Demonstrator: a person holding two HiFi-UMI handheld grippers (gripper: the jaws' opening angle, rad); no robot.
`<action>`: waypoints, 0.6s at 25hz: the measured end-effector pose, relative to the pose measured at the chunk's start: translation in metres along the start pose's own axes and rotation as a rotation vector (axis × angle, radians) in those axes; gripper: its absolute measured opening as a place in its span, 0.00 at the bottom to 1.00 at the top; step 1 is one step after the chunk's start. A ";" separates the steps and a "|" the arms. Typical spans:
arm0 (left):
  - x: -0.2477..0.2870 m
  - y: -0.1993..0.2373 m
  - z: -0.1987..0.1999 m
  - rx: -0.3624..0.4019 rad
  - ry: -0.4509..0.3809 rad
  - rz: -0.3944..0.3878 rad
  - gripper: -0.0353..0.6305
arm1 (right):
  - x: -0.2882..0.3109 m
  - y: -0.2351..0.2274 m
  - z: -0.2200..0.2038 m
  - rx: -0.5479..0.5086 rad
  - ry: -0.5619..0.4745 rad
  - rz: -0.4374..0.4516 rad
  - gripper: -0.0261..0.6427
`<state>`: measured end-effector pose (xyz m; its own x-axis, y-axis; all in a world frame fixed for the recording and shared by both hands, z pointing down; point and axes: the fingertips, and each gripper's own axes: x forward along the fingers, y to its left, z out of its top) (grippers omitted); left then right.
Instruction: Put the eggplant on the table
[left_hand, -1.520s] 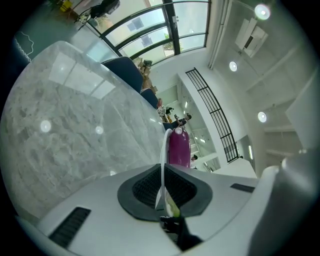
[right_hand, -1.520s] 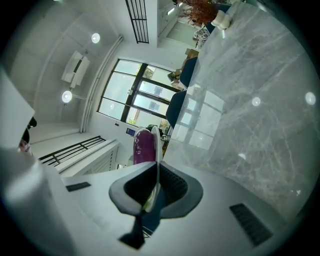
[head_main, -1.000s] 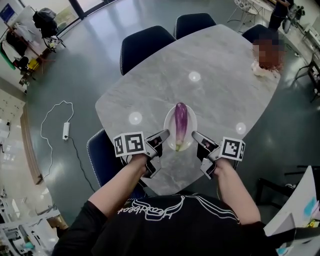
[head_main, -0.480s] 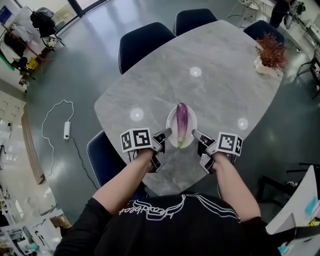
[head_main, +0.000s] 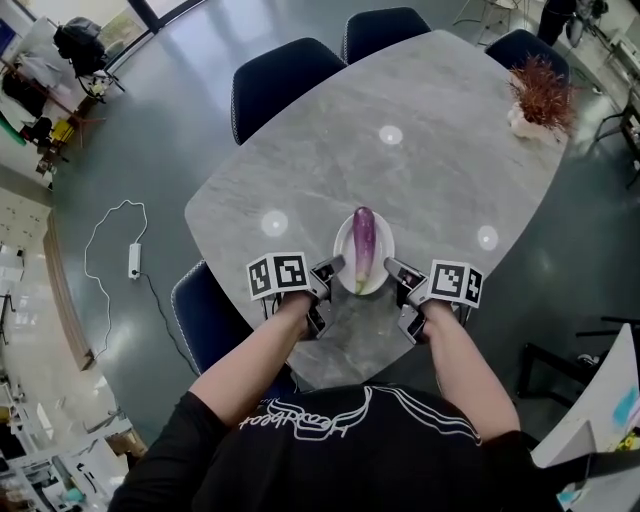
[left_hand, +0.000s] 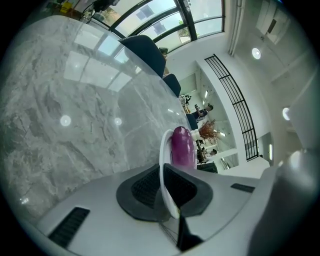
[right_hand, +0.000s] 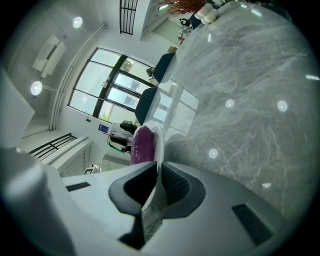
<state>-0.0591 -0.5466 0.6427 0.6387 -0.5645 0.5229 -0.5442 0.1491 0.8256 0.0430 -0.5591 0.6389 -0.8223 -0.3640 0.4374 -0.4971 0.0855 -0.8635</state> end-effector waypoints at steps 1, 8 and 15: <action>0.001 0.002 -0.001 0.002 0.004 0.010 0.09 | 0.000 -0.001 -0.001 -0.002 0.005 -0.008 0.07; 0.004 0.008 -0.007 -0.002 0.021 0.046 0.09 | 0.001 -0.008 -0.006 -0.035 0.030 -0.082 0.07; 0.011 0.014 -0.010 -0.004 0.035 0.078 0.09 | 0.005 -0.018 -0.006 -0.032 0.047 -0.103 0.07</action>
<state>-0.0545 -0.5429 0.6625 0.6132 -0.5220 0.5929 -0.5909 0.1950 0.7828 0.0463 -0.5570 0.6575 -0.7783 -0.3286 0.5351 -0.5873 0.0794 -0.8054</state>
